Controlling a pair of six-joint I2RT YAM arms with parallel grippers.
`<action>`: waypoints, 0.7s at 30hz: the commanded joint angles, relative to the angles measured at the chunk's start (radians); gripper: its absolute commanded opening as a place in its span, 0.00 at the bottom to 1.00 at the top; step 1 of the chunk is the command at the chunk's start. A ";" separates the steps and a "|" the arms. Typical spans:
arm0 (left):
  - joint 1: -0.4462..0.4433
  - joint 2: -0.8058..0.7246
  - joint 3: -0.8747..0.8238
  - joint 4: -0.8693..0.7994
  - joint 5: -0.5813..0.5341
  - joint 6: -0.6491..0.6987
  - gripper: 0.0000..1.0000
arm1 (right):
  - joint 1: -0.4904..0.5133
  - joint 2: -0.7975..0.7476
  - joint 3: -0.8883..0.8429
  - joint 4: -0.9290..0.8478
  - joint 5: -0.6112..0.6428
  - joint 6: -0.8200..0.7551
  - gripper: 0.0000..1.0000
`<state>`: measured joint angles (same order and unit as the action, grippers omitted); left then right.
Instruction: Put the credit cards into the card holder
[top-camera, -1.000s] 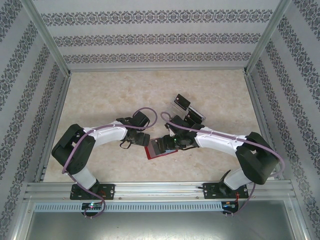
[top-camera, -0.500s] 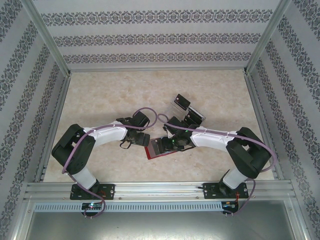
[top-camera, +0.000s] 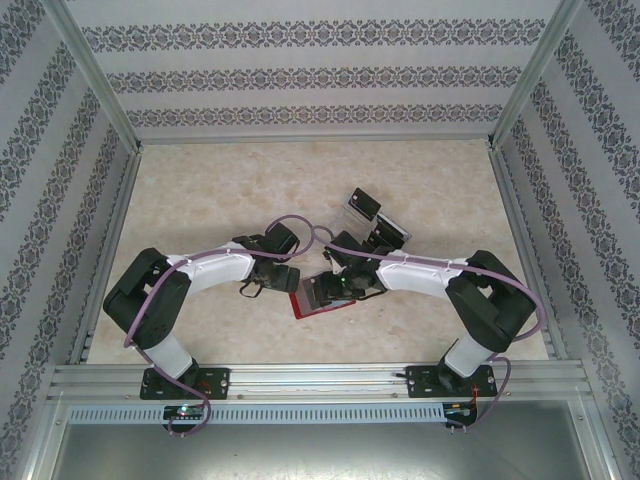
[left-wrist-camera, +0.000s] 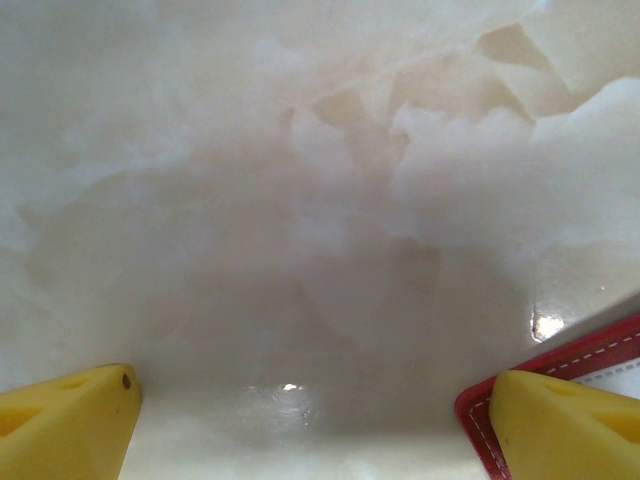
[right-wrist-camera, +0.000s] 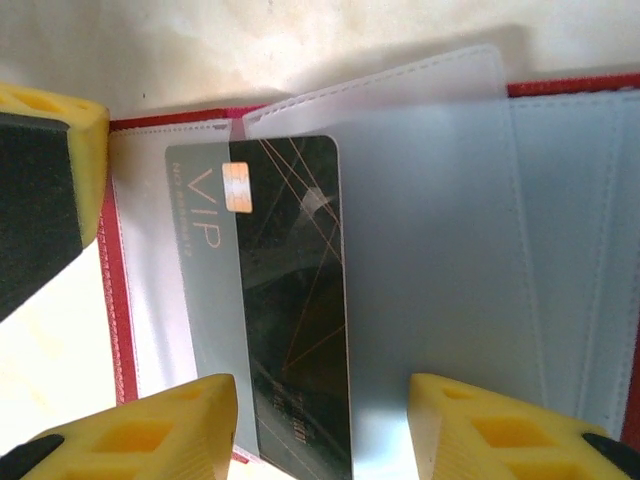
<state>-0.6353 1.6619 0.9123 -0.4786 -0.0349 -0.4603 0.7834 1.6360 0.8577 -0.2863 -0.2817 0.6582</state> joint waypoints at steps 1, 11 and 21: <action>-0.015 0.022 -0.022 -0.018 -0.020 -0.016 0.92 | 0.002 0.018 0.035 0.004 0.021 -0.012 0.49; -0.018 -0.014 -0.030 -0.056 -0.030 -0.032 0.92 | 0.001 0.006 0.062 -0.013 0.044 -0.013 0.49; -0.018 -0.010 -0.038 -0.051 -0.027 -0.033 0.92 | 0.002 0.045 0.074 -0.003 0.036 -0.013 0.49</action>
<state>-0.6361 1.6558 0.9070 -0.4797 -0.0376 -0.4793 0.7830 1.6562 0.9062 -0.2867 -0.2596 0.6559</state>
